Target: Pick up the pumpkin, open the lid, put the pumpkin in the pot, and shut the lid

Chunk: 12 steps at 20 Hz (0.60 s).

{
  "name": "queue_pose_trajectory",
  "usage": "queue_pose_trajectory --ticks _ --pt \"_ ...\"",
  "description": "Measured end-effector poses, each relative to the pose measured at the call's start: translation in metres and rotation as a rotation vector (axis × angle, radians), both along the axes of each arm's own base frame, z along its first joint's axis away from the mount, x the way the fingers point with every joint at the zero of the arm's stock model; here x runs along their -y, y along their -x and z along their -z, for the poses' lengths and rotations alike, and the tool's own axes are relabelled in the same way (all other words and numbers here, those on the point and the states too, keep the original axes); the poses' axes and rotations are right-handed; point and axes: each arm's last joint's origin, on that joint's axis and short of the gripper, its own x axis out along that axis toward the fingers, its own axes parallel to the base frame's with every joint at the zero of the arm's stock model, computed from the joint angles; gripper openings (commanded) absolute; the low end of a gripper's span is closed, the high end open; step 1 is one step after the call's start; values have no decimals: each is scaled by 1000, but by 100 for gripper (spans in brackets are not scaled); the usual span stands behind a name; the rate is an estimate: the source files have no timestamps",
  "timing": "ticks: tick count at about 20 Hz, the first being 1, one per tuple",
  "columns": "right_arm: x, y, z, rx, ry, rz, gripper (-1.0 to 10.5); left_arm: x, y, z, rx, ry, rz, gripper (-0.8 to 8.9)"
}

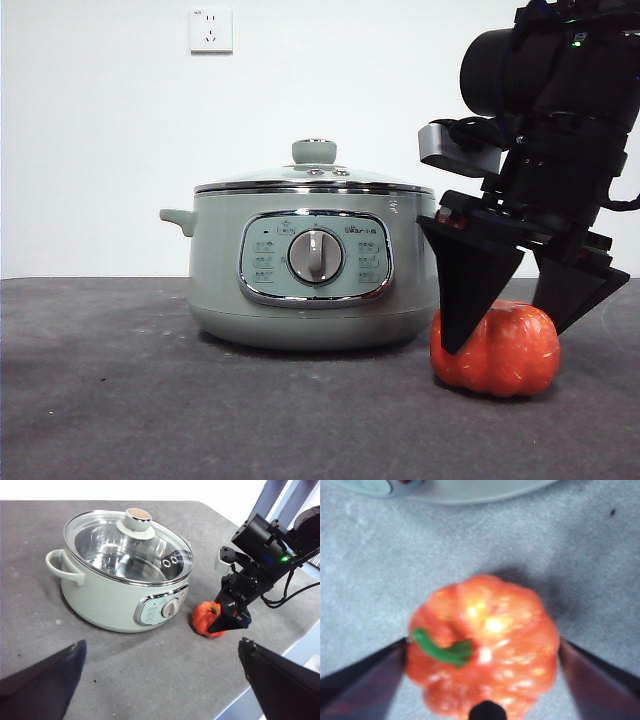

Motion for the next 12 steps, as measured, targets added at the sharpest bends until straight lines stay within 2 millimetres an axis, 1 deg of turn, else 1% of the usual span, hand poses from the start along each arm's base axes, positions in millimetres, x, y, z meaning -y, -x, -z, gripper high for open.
queue_pose_trajectory --ticks 3,5,8,12 --pt "1 2 -3 -6 -2 14 -11 0 0 0 0 -5 -11 754" --pt "4 7 -13 7 -15 28 -11 -1 0 0 2 -10 -21 754" --pt "11 20 -44 90 -68 41 -11 -1 -7 -1 -10 -9 -20 754" --pt "26 48 -92 261 -176 56 -11 1 -32 -13 -3 1 -2 754"
